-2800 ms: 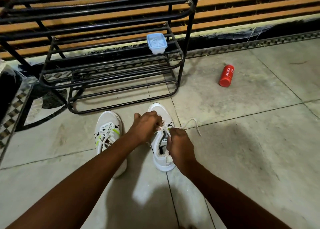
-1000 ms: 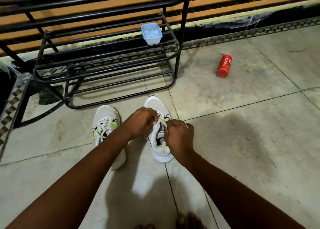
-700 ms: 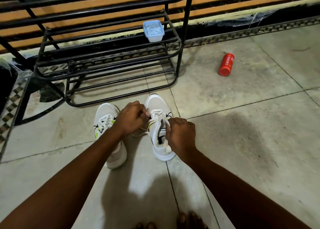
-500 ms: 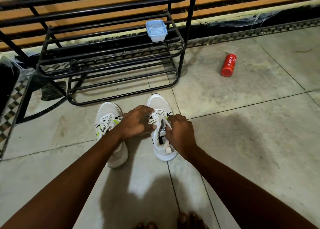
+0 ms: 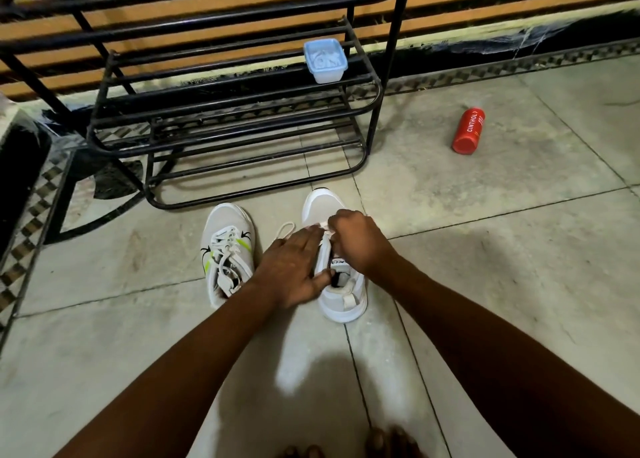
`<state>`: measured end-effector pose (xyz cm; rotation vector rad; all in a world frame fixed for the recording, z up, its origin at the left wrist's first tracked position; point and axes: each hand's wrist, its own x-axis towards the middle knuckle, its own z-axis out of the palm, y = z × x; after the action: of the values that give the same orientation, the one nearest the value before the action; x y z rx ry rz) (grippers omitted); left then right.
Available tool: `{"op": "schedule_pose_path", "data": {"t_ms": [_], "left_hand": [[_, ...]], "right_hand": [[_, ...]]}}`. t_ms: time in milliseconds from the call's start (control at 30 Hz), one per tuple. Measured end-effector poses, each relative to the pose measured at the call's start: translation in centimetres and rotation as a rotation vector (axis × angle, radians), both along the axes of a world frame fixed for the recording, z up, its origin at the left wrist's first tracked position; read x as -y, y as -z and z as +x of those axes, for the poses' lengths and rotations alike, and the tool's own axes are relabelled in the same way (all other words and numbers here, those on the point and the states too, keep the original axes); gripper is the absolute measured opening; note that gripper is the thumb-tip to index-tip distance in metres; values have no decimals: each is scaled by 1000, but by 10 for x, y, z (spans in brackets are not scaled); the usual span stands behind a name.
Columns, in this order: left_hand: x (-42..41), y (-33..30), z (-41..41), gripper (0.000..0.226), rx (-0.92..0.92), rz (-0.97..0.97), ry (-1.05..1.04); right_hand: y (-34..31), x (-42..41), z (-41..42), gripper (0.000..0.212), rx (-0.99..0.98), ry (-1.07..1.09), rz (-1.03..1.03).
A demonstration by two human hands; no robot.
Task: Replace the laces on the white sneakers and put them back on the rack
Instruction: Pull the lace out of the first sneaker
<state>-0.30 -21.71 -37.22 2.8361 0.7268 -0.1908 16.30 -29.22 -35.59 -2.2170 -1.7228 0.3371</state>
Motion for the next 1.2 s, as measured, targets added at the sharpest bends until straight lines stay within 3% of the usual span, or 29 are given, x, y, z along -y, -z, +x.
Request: {"op": "schedule_pose_path", "data": {"t_ms": [67, 167, 200, 233, 300, 433, 567, 733, 833, 900, 967, 1000, 1033, 1067, 1167, 1200], "left_hand": [[3, 1, -1, 100, -4, 25, -4], [2, 8, 0, 100, 5, 36, 5], [2, 9, 1, 100, 5, 37, 7], [2, 9, 2, 101, -1, 39, 10], [2, 8, 3, 102, -13, 50, 11], [1, -1, 6, 104, -26, 75, 16], [1, -3, 9, 102, -22, 107, 22], [0, -2, 10, 102, -19, 125, 38], [-2, -2, 12, 99, -24, 141, 49], [-2, -1, 11, 97, -10, 141, 54], [-2, -1, 11, 97, -7, 141, 59], [-2, -2, 12, 97, -11, 143, 61], [-1, -2, 13, 97, -15, 146, 61], [-1, -2, 14, 95, -16, 151, 60], [0, -1, 14, 94, -23, 159, 68], [0, -1, 14, 93, -20, 159, 68]], "right_hand": [[8, 2, 7, 9, -287, 250, 191], [10, -4, 21, 13, -1026, 824, 238], [11, -5, 23, 15, -1195, 870, 210], [11, -6, 23, 15, -1228, 844, 195], [7, -8, 25, 20, -996, 627, 219], [-9, -8, 40, 17, -337, -57, 65], [-19, -7, 51, 12, -117, -222, -67], [-19, -3, 52, 21, -182, -169, -72], [-24, -6, 47, 17, -356, -80, -98], [-28, -7, 44, 14, -772, 138, -104], [-29, -4, 45, 19, -1360, 420, -83], [-25, -1, 47, 22, -1542, 504, -50], [-21, 3, 48, 23, -1599, 541, -33], [-16, 6, 48, 24, -1541, 539, -42], [-15, 11, 47, 20, -968, 327, -115], [-17, 9, 48, 15, -904, 267, -85]]}}
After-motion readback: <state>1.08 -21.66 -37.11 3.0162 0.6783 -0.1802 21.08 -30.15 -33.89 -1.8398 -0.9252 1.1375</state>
